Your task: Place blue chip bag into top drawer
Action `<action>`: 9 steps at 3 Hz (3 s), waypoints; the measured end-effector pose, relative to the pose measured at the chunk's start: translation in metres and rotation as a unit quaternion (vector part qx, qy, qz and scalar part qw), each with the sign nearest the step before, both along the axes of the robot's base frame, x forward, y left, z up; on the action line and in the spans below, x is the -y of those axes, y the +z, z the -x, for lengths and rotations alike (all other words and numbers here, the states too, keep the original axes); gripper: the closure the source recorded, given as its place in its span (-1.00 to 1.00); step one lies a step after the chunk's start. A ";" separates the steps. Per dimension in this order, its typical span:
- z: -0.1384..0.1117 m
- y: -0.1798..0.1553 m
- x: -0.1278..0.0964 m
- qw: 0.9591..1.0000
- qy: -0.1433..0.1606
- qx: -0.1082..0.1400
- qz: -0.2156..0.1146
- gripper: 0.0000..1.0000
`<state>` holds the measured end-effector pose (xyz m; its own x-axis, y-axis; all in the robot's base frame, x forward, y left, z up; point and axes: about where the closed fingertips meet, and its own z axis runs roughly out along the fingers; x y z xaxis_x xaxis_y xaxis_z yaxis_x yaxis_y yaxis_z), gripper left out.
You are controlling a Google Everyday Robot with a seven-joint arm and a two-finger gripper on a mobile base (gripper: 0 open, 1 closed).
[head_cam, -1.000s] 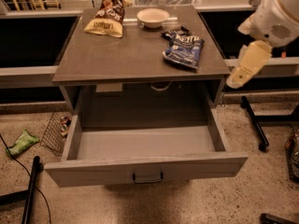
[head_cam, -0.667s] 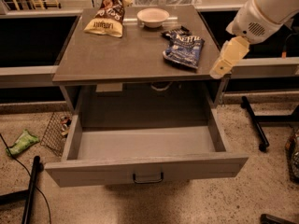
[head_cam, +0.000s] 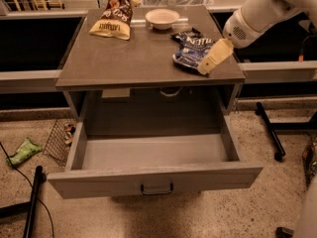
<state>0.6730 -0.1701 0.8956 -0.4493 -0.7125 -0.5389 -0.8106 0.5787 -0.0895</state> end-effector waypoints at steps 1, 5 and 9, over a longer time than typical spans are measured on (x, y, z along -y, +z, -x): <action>-0.030 -0.024 -0.007 0.999 -0.035 -0.008 -0.005 -1.00; -0.088 -0.072 -0.017 0.995 -0.092 -0.029 -0.013 -0.15; 0.008 0.035 -0.068 0.988 0.120 0.079 -0.057 1.00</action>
Offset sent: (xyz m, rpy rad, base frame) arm 0.0849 0.0086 -0.0602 0.0121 0.0281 -0.1858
